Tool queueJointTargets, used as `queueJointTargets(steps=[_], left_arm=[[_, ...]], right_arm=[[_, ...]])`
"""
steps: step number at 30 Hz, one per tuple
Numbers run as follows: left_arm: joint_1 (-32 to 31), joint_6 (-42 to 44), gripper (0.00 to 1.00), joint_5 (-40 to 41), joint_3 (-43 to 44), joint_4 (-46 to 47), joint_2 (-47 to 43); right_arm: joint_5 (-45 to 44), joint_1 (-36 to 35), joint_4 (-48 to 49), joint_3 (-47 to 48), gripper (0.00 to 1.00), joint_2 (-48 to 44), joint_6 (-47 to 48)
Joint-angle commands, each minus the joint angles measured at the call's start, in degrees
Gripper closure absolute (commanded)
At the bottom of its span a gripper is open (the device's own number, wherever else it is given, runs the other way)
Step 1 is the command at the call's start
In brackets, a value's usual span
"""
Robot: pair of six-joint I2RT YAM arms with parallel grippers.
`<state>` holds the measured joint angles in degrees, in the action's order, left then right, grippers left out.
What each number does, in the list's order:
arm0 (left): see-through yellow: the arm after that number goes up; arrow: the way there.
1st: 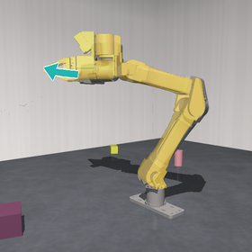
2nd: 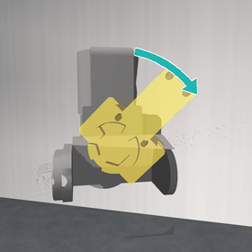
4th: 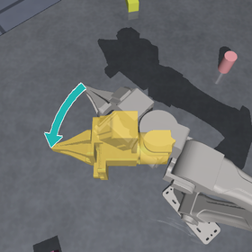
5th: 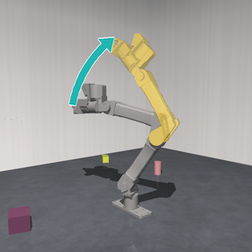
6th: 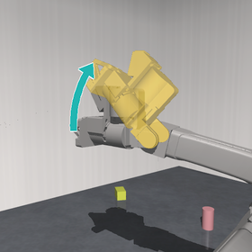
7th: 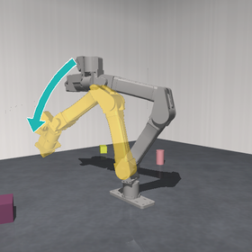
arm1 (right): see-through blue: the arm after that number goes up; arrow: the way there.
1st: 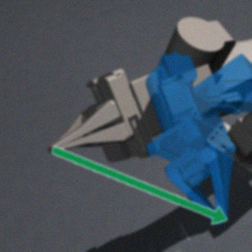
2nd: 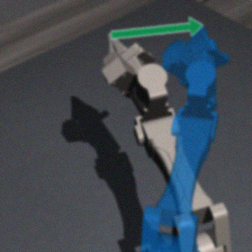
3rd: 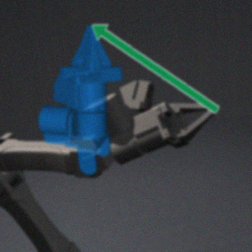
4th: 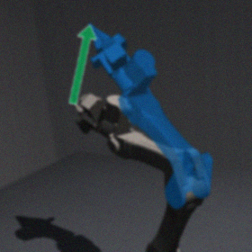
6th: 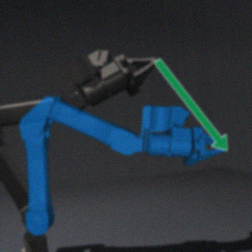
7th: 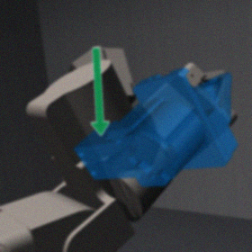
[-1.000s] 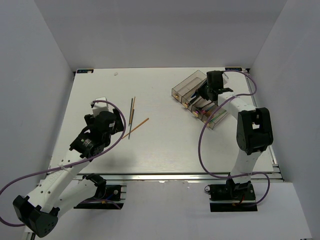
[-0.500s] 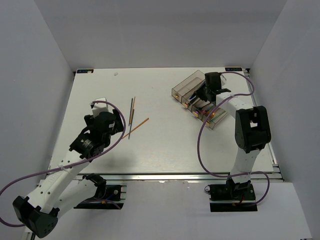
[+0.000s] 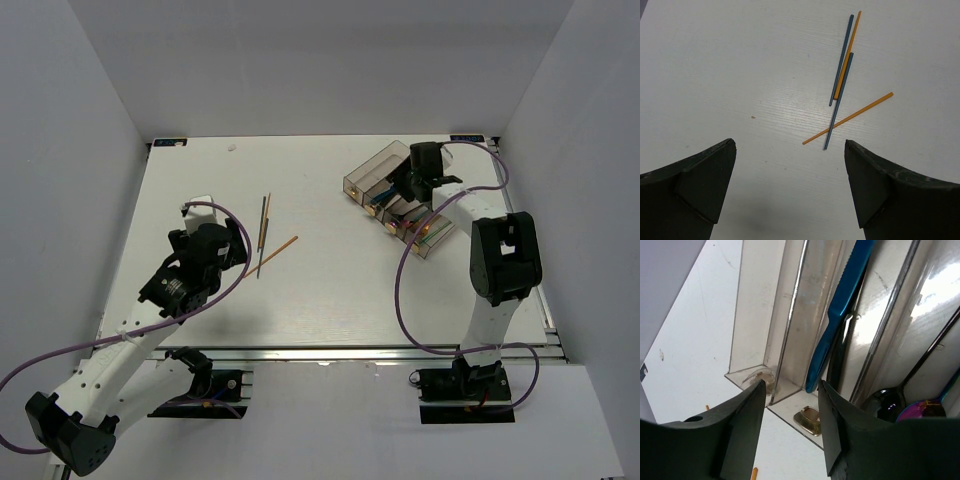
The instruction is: Sort the eating utensils into containers
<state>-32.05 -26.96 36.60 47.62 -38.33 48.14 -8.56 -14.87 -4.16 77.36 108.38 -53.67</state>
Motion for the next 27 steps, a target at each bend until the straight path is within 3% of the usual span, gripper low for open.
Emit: queueJointTargets(steps=[1, 5, 7, 11, 12, 15, 17, 22, 27], left_arm=[[0.15, 0.24, 0.02, -0.04, -0.24, 0.62, -1.03], [0.15, 0.24, 0.02, -0.04, -0.24, 0.62, -0.94], [0.15, 0.24, 0.02, 0.05, -0.24, 0.62, -0.77], [0.15, -0.11, 0.02, 0.84, -0.07, 0.36, -0.5], [0.15, -0.37, 0.02, 1.54, -0.07, 0.1, -0.5], [0.15, -0.46, 0.02, 1.9, -0.07, 0.09, -0.33], [0.15, -0.37, 0.02, 1.81, -0.07, 0.18, 0.2], [0.15, -0.64, 0.02, 2.51, 0.63, 0.18, 3.62], [0.15, -3.61, 0.02, -1.61, 6.59, -1.31, 11.52]], right_arm=[[-0.23, -0.24, 1.53, 3.58, 0.48, -0.97, 0.93], [0.73, -1.38, 1.79, 5.51, 0.46, -2.64, 4.96], [1.87, -3.48, 1.7, 7.44, 0.11, -2.82, 11.61], [-2.67, -10.25, -8.81, 20.85, 0.11, 1.04, 24.2], [-8.7, -13.57, -14.76, 22.99, 0.11, 1.74, 25.71], [-19.19, -19.2, -20.16, 26.0, 0.11, 3.07, 29.67], [-20.71, -20.19, -21.49, 25.65, 0.11, 2.81, 27.84], [-11.23, -20.28, -17.03, 17.84, 0.11, -0.88, 28.53], [-12.89, -20.19, -16.4, 9.31, 0.11, -8.78, 28.53]])
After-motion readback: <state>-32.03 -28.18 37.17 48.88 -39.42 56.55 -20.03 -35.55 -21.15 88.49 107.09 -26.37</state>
